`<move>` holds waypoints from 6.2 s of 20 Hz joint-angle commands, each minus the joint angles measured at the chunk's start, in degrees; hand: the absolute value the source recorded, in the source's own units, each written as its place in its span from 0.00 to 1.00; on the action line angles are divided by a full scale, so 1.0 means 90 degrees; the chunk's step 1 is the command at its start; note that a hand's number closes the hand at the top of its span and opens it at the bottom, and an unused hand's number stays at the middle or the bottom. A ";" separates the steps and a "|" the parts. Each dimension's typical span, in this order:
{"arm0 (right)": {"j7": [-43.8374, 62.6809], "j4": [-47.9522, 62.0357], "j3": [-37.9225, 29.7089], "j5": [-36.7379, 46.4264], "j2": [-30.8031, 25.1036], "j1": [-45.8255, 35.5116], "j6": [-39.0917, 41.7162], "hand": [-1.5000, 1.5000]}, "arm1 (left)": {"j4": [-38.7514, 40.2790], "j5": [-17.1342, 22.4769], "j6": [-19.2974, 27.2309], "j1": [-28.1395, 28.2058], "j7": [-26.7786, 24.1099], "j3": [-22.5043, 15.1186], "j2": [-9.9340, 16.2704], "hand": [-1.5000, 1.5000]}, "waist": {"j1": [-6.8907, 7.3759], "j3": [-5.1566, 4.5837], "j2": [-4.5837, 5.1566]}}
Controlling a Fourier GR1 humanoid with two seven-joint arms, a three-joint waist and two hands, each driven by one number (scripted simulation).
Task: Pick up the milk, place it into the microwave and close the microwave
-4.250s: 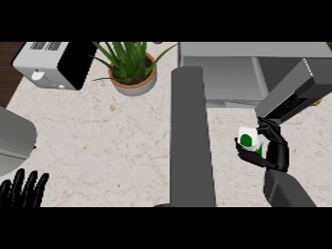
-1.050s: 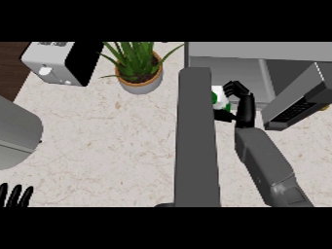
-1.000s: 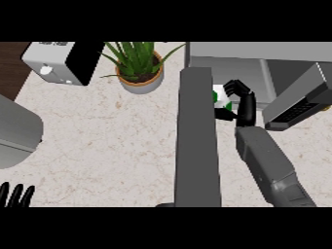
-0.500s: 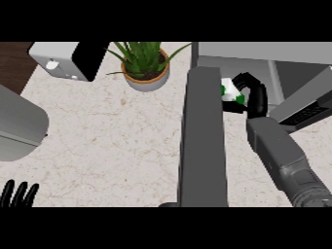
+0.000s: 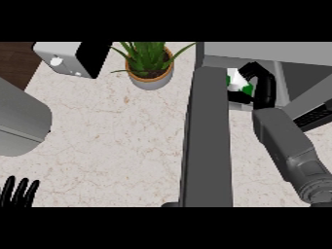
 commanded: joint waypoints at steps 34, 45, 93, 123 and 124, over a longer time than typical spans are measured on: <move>0.1453 0.0950 0.0990 0.1583 -0.0099 -0.0476 -0.1852 0.00 | 0.0565 -0.0188 0.0008 -0.0849 0.0119 0.0031 0.0150 0.00 | 0.0491 0.0010 0.0173; 0.1261 0.0600 0.0599 0.1187 0.0283 -0.0590 -0.0794 0.00 | 0.0352 -0.0233 -0.0041 -0.0746 0.0032 -0.0011 0.0136 0.00 | 0.0329 0.0033 0.0090; -0.1923 -0.2335 -0.0211 -0.0192 0.0265 0.4434 0.3813 1.00 | 0.0539 -0.1580 -0.0463 -0.0554 0.0408 -0.1116 -0.0002 0.00 | -0.0824 -0.0046 -0.0357; -0.1561 -0.3679 -0.0882 -0.1484 -0.1380 0.6442 0.5974 0.00 | 0.4769 -0.3708 0.0925 -0.4751 0.1684 -0.4097 -0.0526 1.00 | -0.0920 -0.0035 -0.0298; -0.1464 -0.3701 -0.0913 -0.1559 -0.1472 0.6314 0.6071 0.00 | 0.5419 -0.3737 0.0802 -0.4863 0.1346 -0.4005 -0.0526 1.00 | -0.0948 -0.0038 -0.0278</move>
